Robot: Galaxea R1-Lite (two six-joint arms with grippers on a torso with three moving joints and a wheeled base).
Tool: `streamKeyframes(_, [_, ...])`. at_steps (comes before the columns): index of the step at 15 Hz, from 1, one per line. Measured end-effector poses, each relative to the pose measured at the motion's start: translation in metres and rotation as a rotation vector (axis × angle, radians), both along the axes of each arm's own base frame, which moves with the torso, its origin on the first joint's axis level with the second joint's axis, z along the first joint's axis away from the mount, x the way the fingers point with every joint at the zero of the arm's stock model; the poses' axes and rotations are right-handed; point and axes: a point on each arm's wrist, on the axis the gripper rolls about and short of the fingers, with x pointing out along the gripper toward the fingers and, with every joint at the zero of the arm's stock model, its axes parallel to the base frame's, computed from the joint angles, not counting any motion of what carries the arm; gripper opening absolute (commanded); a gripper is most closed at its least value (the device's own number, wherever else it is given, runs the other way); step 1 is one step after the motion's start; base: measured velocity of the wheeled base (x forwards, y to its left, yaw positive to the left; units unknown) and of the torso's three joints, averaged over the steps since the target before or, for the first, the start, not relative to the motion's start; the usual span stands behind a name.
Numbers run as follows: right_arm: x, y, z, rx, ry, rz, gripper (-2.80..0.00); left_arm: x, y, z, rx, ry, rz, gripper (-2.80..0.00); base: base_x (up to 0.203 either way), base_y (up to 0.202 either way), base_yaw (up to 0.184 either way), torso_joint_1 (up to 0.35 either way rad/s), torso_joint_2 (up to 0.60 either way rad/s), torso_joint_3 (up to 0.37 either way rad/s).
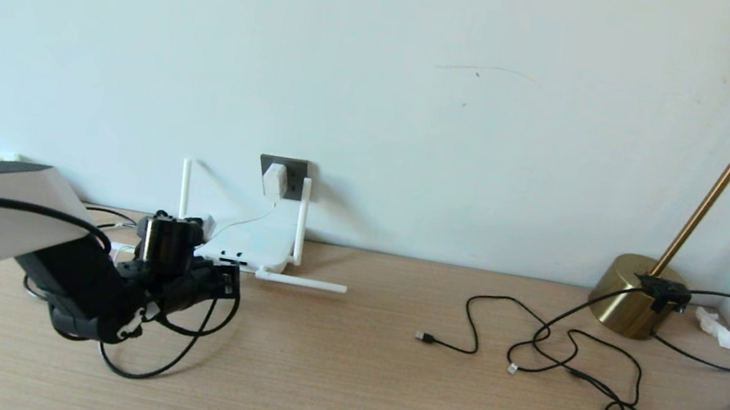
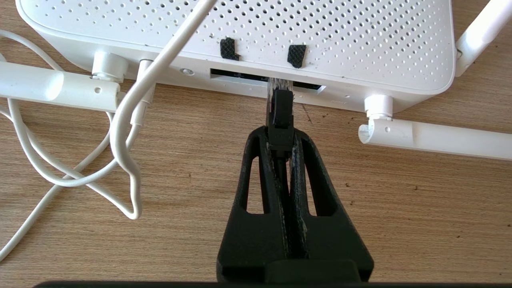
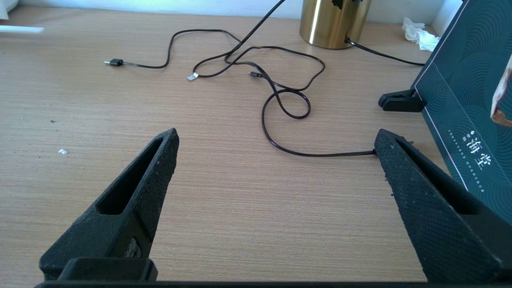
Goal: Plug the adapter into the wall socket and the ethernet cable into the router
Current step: Plug cable into router interface
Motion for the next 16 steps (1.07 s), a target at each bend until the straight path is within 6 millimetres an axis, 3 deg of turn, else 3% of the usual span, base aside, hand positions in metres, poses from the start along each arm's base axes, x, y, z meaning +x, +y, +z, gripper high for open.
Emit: streamKeyframes(16, [0.0000, 0.0000, 0.0000, 0.001, 0.000, 0.000, 0.00, 0.0030, -0.0008, 0.0015, -0.002, -0.007, -0.004, -2.80, 0.000, 0.000, 0.000, 0.000, 0.00, 0.000])
